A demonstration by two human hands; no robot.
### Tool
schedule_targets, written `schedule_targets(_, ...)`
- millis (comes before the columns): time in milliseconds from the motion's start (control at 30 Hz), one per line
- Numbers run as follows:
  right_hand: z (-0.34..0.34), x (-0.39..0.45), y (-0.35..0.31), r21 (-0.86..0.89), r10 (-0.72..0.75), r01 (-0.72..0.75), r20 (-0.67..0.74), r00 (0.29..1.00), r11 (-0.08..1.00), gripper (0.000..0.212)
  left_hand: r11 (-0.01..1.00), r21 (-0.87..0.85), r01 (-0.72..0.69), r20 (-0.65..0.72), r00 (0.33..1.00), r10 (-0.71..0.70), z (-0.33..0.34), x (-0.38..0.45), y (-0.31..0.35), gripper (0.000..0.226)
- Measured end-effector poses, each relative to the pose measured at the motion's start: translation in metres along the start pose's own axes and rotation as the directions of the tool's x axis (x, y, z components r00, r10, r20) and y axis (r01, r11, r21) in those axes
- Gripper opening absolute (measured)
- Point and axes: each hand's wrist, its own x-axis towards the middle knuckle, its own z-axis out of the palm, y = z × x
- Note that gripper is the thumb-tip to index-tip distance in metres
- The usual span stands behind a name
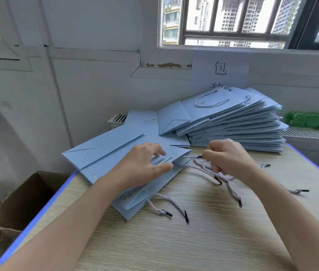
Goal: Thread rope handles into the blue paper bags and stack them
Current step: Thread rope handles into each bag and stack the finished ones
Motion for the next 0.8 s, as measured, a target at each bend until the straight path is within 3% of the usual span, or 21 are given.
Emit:
schedule_targets(67,-0.005,0.004,0.009,-0.190,-0.017,-0.017,-0.174,0.985,0.982,0.028,1.000,0.022,0.000,-0.016,1.000,0.000,0.001,0.000,0.000,0.033)
schedule_targets(133,-0.007,0.006,0.014,-0.213,-0.028,-0.016,-0.199,0.980,0.977,0.025,0.999,0.046,0.008,-0.021,1.000,-0.007,0.001,0.000,-0.002,0.035)
schedule_targets(233,0.003,0.004,0.011,-0.119,-0.081,0.070,-0.091,0.993,0.990,0.016,0.998,0.054,0.029,-0.029,0.999,-0.027,0.002,0.000,-0.004,0.033)
schedule_targets(333,0.023,0.003,0.010,-0.175,-0.201,0.212,0.081,0.976,0.961,0.003,0.998,0.040,0.041,-0.063,0.997,-0.039,0.003,0.001,-0.002,0.031)
schedule_targets(400,0.031,0.005,0.013,-0.254,-0.220,0.250,0.141,0.965,0.934,0.005,0.998,0.029,0.055,-0.089,0.995,-0.053,0.004,0.001,-0.001,0.030)
schedule_targets(567,0.015,0.009,0.016,-0.291,-0.106,0.131,0.100,0.989,0.948,0.013,0.996,-0.003,0.091,-0.124,0.988,-0.091,0.006,0.002,0.000,0.032)
schedule_targets(800,0.015,0.006,0.017,-0.358,-0.070,0.110,0.122,0.990,0.927,0.014,0.997,0.011,0.071,-0.184,0.981,-0.068,0.007,0.000,0.003,0.028)
